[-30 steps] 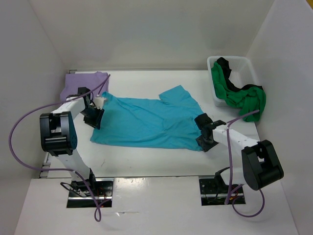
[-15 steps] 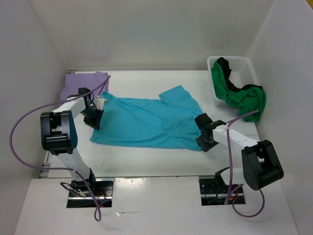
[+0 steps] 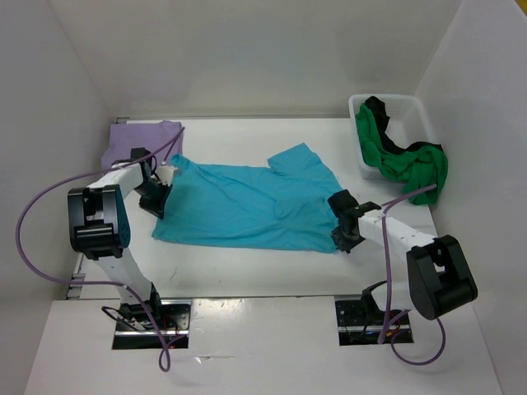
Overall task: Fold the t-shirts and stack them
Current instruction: Fold the flattened tshirt in 1/3 of the way
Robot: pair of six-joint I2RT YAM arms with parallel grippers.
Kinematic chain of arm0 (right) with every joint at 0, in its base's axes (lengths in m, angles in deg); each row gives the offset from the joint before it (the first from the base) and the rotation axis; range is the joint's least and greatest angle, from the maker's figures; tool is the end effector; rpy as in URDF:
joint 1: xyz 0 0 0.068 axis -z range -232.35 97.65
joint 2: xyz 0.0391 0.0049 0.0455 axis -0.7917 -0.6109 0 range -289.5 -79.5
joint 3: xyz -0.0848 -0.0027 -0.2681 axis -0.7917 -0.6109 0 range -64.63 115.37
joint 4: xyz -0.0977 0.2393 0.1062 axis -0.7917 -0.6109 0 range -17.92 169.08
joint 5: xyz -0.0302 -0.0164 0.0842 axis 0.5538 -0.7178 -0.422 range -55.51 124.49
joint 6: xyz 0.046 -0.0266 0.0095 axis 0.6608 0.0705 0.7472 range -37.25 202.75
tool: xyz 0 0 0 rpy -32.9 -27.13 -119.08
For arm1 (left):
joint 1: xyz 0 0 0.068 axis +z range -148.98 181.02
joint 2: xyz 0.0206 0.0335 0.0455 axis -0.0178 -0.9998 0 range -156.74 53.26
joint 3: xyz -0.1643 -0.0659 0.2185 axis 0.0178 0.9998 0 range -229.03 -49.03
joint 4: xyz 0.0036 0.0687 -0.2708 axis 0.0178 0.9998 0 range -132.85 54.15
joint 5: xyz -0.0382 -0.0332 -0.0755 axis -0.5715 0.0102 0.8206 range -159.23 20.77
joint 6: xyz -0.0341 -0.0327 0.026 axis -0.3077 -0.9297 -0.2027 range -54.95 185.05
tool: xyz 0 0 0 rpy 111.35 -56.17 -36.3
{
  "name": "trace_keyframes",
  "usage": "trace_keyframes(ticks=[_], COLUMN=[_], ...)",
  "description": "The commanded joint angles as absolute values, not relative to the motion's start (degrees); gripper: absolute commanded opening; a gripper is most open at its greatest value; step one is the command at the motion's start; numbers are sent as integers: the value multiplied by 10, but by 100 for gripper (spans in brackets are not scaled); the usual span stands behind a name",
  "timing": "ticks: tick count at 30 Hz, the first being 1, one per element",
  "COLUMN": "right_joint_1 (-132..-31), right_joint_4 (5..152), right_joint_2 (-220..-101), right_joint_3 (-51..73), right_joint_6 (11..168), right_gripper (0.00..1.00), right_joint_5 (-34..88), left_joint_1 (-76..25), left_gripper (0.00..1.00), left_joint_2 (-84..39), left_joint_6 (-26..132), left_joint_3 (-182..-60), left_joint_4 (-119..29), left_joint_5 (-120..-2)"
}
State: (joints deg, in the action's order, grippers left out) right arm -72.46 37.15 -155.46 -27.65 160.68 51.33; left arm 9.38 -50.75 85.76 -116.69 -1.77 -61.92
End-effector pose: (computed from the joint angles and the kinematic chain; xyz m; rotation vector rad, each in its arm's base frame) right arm 0.2043 0.0639 0.1517 1.3898 2.4481 -0.1047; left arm 0.3549 0.0475 0.1631 0.3318 2.8770 -0.0989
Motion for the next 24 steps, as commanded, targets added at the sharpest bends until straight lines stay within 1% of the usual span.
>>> trace_keyframes(ticks=[1,7,10,15,22,23,24], right_joint_1=[-718,-718,-718,-718,-718,-718,-718], right_joint_4=[376,371,371,371,371,371,371], right_joint_2=[-1554,-1566,-1566,-1566,-1566,-1566,-1566], right_joint_3=[-273,-267,-267,-267,-267,-267,-267], right_joint_6=[1609,1609,1609,1609,1609,1609,1609], right_gripper=[13,4,4,4,4,4,4], right_joint_5=[528,528,528,528,528,528,528], left_joint_1=[115,115,115,115,120,126,126], left_gripper=[0,0,0,0,0,8,19], left_joint_2=[-456,-411,-404,-449,-480,-480,-480], left_joint_6=[842,832,832,832,826,826,826], left_joint_3=[-1204,-1217,-1199,-1192,-1168,-1168,-1168], left_joint_4=[-9,3,-15,-15,-44,-44,-44], left_joint_5=[-598,-584,-593,-606,-661,-662,-662])
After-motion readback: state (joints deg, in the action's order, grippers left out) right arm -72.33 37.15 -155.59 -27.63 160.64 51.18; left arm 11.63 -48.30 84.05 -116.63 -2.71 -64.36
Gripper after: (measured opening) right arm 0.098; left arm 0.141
